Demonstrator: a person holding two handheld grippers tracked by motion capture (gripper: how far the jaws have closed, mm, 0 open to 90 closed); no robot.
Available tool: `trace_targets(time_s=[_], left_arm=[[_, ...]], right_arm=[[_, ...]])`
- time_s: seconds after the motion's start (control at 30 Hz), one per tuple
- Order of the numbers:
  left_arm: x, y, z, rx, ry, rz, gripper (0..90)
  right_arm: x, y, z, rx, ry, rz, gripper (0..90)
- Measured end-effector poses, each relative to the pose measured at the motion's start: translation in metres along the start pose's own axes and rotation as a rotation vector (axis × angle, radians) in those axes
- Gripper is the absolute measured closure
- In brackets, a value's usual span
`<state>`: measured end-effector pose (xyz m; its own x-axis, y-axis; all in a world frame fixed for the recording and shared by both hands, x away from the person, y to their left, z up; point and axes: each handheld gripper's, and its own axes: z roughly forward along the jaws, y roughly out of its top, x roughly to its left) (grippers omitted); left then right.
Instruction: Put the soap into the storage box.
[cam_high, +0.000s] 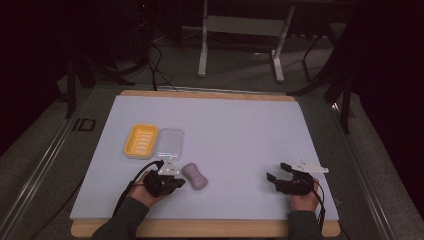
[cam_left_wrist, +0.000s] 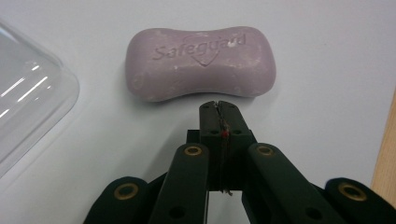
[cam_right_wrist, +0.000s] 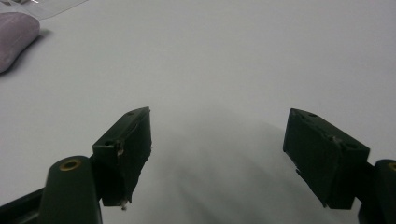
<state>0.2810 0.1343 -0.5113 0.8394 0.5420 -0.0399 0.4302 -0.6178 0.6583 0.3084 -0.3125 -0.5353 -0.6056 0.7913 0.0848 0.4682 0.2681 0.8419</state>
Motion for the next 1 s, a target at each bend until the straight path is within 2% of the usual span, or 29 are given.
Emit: trace_targets(time_s=[0.13,0.23,0.37,0.53,0.7,0.93,1.0], left_arm=[[-0.003,0.001,0.001,-0.002,-0.015,0.02,89.9],[-0.001,0.001,0.004,0.011,-0.013,0.018,89.8],[-0.004,0.002,0.005,0.016,-0.039,0.036,89.8],[-0.007,0.003,0.009,0.042,-0.045,0.047,89.6],[-0.011,0.005,0.012,0.053,-0.071,0.072,89.2],[-0.014,0.008,0.017,0.065,-0.112,0.083,88.1],[-0.015,0.01,0.019,0.071,-0.112,0.097,87.8]], right_arm=[[0.0,0.0,0.0,0.0,0.0,0.001,23.1],[0.0,0.0,0.0,0.0,-0.001,0.0,23.1],[0.0,0.0,0.0,0.0,-0.001,-0.001,23.1],[0.0,0.0,0.0,0.001,-0.001,-0.001,23.2],[0.0,0.0,0.0,0.001,0.0,-0.001,23.1],[0.0,0.0,0.0,0.002,0.004,-0.004,23.2],[0.0,0.0,0.0,0.002,0.003,-0.003,23.2]])
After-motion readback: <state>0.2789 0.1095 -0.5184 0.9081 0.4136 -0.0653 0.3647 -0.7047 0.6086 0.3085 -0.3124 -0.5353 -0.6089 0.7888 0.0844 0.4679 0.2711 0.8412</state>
